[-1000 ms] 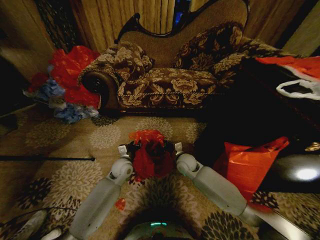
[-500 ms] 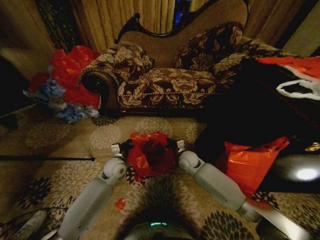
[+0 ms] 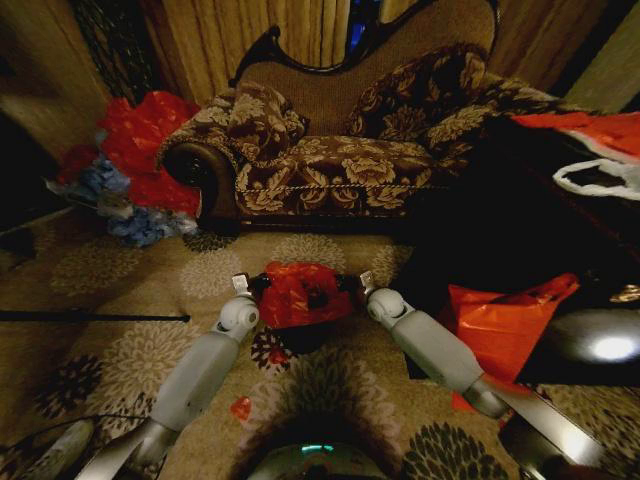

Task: Place a garbage bag over the trash bin.

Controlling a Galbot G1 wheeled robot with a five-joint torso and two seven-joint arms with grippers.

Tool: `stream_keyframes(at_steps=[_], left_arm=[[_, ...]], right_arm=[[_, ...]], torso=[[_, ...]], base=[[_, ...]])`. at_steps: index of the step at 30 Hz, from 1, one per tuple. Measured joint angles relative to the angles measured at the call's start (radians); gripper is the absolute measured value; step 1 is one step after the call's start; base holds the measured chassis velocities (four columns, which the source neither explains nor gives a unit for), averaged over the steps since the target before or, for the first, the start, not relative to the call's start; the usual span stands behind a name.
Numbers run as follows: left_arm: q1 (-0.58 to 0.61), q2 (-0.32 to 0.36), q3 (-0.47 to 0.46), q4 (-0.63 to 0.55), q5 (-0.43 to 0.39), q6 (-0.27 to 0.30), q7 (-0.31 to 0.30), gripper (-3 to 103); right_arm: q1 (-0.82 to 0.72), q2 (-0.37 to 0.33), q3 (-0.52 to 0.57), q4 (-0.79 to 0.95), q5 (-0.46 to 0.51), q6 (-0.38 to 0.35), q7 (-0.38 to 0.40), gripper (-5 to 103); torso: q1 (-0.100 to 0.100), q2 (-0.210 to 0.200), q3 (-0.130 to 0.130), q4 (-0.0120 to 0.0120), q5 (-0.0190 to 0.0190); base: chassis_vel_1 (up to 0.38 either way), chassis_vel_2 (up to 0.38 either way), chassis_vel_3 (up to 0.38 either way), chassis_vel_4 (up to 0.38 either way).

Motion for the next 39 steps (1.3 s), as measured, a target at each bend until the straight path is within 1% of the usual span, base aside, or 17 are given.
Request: stream_keyframes(at_steps=[1, 2, 3, 5, 6, 9, 14, 18, 28, 32, 34, 35, 36, 38, 39], left_arm=[[0.0, 0.0, 0.0, 0.0, 0.0, 0.0, 0.0, 0], [0.003, -0.005, 0.0, 0.012, 0.003, 0.0, 0.005, 0], [0.008, -0.011, -0.001, 0.027, 0.006, 0.0, 0.011, 0], [0.014, -0.019, -0.004, 0.049, 0.009, 0.0, 0.02, 0], [0.014, -0.019, -0.004, 0.049, 0.009, 0.0, 0.02, 0], [0.019, -0.027, -0.011, 0.082, 0.012, 0.003, 0.039, 0], [0.027, -0.033, -0.022, 0.108, 0.018, 0.005, 0.054, 0], [0.054, -0.034, -0.034, 0.107, 0.03, 0.005, 0.066, 0], [0.114, -0.054, -0.053, 0.104, 0.08, -0.015, 0.088, 0], [0.121, -0.075, -0.054, 0.128, 0.104, -0.034, 0.105, 0], [0.121, -0.087, -0.054, 0.153, 0.124, -0.056, 0.124, 0], [0.121, -0.087, -0.054, 0.153, 0.124, -0.056, 0.124, 0], [0.121, -0.092, -0.055, 0.164, 0.14, -0.071, 0.135, 0], [0.131, -0.099, -0.055, 0.17, 0.17, -0.098, 0.145, 0], [0.131, -0.099, -0.055, 0.17, 0.17, -0.098, 0.145, 0]], right_arm=[[0.0, 0.0, 0.0, 0.0, 0.0, 0.0, 0.0, 0], [0.001, 0.005, 0.001, -0.017, -0.013, 0.004, -0.019, 0], [0.001, 0.011, 0.001, -0.047, -0.037, 0.017, -0.054, 0], [0.001, 0.02, 0.002, -0.086, -0.086, 0.049, -0.096, 0], [0.001, 0.02, 0.002, -0.086, -0.086, 0.049, -0.096, 0], [-0.001, 0.037, 0.009, -0.141, -0.13, 0.08, -0.139, 0], [-0.01, 0.049, 0.014, -0.178, -0.147, 0.1, -0.168, 0], [-0.034, 0.042, 0.015, -0.182, -0.171, 0.118, -0.191, 0], [-0.099, 0.025, 0.021, -0.167, -0.182, 0.133, -0.188, 0], [-0.121, 0.032, 0.032, -0.177, -0.184, 0.145, -0.168, 0], [-0.131, 0.038, 0.039, -0.183, -0.184, 0.153, -0.155, 0], [-0.131, 0.038, 0.039, -0.183, -0.184, 0.153, -0.155, 0], [-0.134, 0.04, 0.042, -0.184, -0.184, 0.158, -0.151, 0], [-0.149, 0.039, 0.045, -0.177, -0.188, 0.167, -0.119, 0], [-0.149, 0.039, 0.045, -0.177, -0.188, 0.167, -0.119, 0]], torso=[[0.0, 0.0, 0.0, 0.0, 0.0], [0.0, 0.0, 0.0, 0.0, 0.0001], [0.0, 0.0, 0.0, 0.0001, 0.0001], [0.0, 0.0, 0.0, -0.0001, 0.0001], [0.0, 0.0, 0.0, -0.0001, 0.0001], [0.0, 0.0, 0.0, 0.0, 0.0], [0.0, 0.0, 0.0, 0.0, 0.0001], [0.0, 0.0, 0.0, 0.0, 0.0001], [0.0, 0.0, 0.0, 0.0, 0.0003], [0.0, 0.0, 0.0, -0.0001, 0.0001], [0.0, 0.0, 0.0, 0.0, 0.0002], [0.0, 0.0, 0.0, 0.0, 0.0002], [0.0, 0.0, 0.0, 0.0, 0.0001], [0.0, 0.0, 0.0, -0.0001, 0.0001], [0.0, 0.0, 0.0, -0.0001, 0.0001]], base=[[0.0, 0.0, 0.0, 0.0], [0.0, 0.0, 0.0, 0.0], [0.0, 0.0, 0.0, 0.0], [0.0, 0.0, 0.0, 0.0], [0.0, 0.0, 0.0, 0.0], [0.0, 0.0, 0.0, 0.0], [0.0, 0.0, 0.0, 0.0], [0.0, 0.0, 0.0, 0.0], [0.0, 0.0, 0.0, 0.0], [0.0, 0.0, 0.0, 0.0], [0.0, 0.0, 0.0, 0.0], [0.0, 0.0, 0.0, 0.0], [0.0, 0.0, 0.0, 0.0], [0.0, 0.0, 0.0, 0.0], [0.0, 0.0, 0.0, 0.0]])
